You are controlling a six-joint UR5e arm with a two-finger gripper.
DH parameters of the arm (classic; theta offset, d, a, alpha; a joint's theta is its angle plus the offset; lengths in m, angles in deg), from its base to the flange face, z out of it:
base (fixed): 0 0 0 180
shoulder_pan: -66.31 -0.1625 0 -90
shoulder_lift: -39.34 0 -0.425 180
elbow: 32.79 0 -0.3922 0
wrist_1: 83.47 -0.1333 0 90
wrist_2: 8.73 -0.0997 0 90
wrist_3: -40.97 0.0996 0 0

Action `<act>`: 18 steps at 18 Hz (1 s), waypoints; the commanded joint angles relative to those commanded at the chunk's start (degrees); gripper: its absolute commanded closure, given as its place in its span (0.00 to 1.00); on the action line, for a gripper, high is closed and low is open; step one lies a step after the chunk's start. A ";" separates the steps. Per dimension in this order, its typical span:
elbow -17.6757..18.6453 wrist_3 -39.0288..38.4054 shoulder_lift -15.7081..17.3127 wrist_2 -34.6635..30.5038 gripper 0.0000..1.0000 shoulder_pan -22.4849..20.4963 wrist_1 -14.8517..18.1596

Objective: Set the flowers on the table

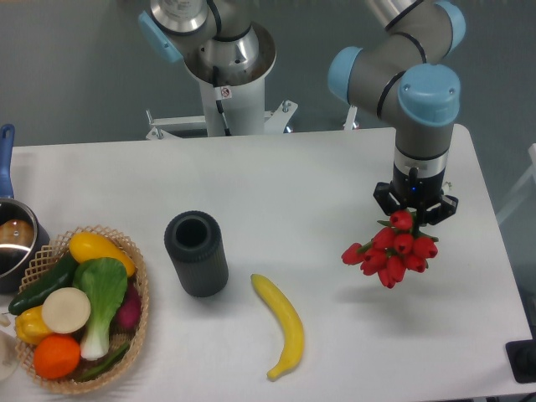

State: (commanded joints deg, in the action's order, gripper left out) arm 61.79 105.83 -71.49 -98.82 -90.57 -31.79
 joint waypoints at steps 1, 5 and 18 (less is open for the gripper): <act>-0.09 0.00 -0.61 -0.26 1.00 0.09 -0.17; -0.44 -0.09 -2.46 -0.53 1.00 1.32 -0.44; -0.18 0.35 -2.82 1.05 0.00 0.97 -3.34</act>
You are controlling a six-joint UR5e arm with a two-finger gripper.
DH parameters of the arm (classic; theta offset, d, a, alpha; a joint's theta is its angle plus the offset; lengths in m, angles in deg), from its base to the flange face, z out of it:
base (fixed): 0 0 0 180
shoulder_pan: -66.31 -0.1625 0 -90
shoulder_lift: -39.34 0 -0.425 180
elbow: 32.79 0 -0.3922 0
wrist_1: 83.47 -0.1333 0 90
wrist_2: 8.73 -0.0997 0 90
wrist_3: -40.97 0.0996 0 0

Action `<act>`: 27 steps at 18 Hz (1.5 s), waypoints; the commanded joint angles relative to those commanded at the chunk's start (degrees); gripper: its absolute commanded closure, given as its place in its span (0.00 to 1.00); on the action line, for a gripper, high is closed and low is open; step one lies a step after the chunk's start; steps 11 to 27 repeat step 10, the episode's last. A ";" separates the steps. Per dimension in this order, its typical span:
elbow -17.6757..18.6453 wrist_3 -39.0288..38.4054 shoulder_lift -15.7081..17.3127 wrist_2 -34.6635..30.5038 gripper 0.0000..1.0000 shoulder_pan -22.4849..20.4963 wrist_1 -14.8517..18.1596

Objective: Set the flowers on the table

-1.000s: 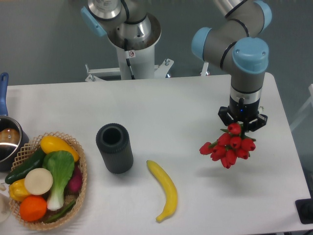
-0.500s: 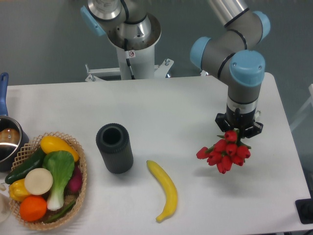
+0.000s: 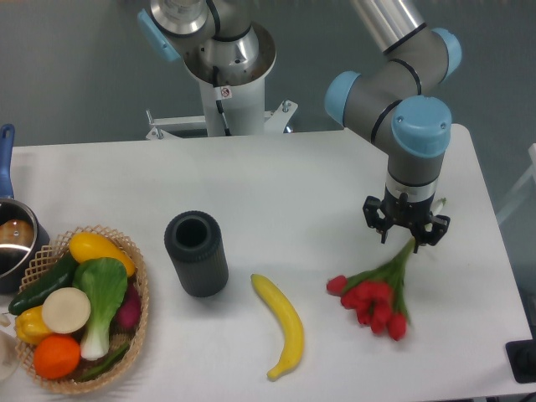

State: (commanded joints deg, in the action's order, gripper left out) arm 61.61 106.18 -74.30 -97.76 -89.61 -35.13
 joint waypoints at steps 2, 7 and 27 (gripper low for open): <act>0.00 -0.09 0.09 0.09 0.00 -0.96 0.00; -1.58 0.87 1.06 4.56 0.00 -5.18 -0.26; -1.58 1.05 0.88 4.57 0.00 -5.45 -0.79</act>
